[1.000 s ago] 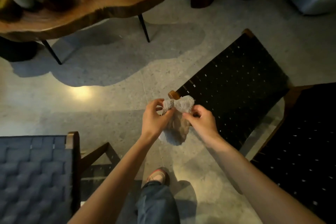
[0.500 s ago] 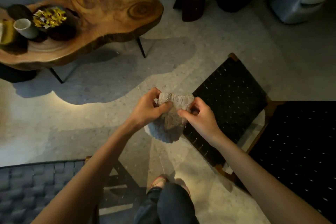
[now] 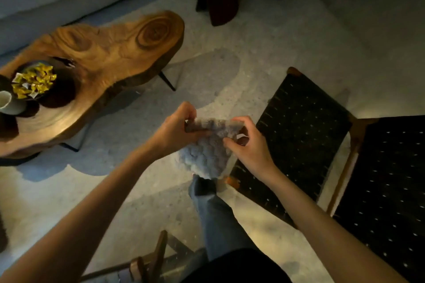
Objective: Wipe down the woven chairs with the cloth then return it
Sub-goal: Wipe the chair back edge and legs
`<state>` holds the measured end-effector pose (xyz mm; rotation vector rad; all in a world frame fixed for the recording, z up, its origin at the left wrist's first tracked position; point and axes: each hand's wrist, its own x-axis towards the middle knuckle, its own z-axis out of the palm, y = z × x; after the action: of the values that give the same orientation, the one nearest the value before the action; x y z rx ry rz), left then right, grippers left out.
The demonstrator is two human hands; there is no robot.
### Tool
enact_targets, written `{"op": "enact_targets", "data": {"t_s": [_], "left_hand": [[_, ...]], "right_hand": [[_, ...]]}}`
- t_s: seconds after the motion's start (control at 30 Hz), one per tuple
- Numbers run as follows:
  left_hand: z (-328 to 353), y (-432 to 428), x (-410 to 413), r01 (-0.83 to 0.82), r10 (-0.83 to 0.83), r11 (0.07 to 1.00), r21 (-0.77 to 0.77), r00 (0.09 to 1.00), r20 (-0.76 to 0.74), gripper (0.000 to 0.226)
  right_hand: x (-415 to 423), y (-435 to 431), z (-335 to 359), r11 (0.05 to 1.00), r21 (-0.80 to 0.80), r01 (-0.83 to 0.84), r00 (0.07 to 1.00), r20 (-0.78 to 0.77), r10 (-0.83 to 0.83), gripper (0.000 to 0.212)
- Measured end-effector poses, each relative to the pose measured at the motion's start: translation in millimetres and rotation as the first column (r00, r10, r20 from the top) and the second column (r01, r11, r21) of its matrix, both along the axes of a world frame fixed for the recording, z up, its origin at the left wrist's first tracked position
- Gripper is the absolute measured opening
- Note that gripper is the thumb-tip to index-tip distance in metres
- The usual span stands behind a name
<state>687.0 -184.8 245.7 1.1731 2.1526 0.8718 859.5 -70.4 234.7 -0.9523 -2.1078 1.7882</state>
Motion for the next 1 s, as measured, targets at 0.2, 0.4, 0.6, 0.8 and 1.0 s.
{"op": "enact_targets", "data": {"t_s": [0.2, 0.4, 0.6, 0.8, 1.0], "left_hand": [[22, 77, -106, 0.207, -0.208, 0.978, -0.014, 0.974, -0.087, 0.048], [16, 149, -167, 0.425, -0.428, 0.904, -0.054, 0.896, -0.117, 0.033], [-17, 245, -217, 0.556, -0.572, 0.814, -0.17, 0.818, -0.061, 0.027], [-34, 352, -264, 0.737, -0.751, 0.654, -0.171, 0.66, -0.031, 0.029], [-44, 430, -286, 0.845, -0.858, 0.502, -0.184, 0.514, 0.016, 0.024]], "right_hand": [[-81, 50, 0, 0.988, -0.005, 0.153, 0.988, 0.039, -0.153, 0.028], [-119, 102, -10, 0.971, -0.018, 0.237, 0.959, 0.161, -0.231, 0.029], [-154, 149, -24, 0.924, -0.026, 0.38, 0.897, 0.255, -0.362, 0.028], [-206, 189, -39, 0.779, 0.051, 0.625, 0.734, 0.302, -0.608, 0.027], [-237, 223, -56, 0.641, 0.057, 0.765, 0.579, 0.374, -0.724, 0.022]]}}
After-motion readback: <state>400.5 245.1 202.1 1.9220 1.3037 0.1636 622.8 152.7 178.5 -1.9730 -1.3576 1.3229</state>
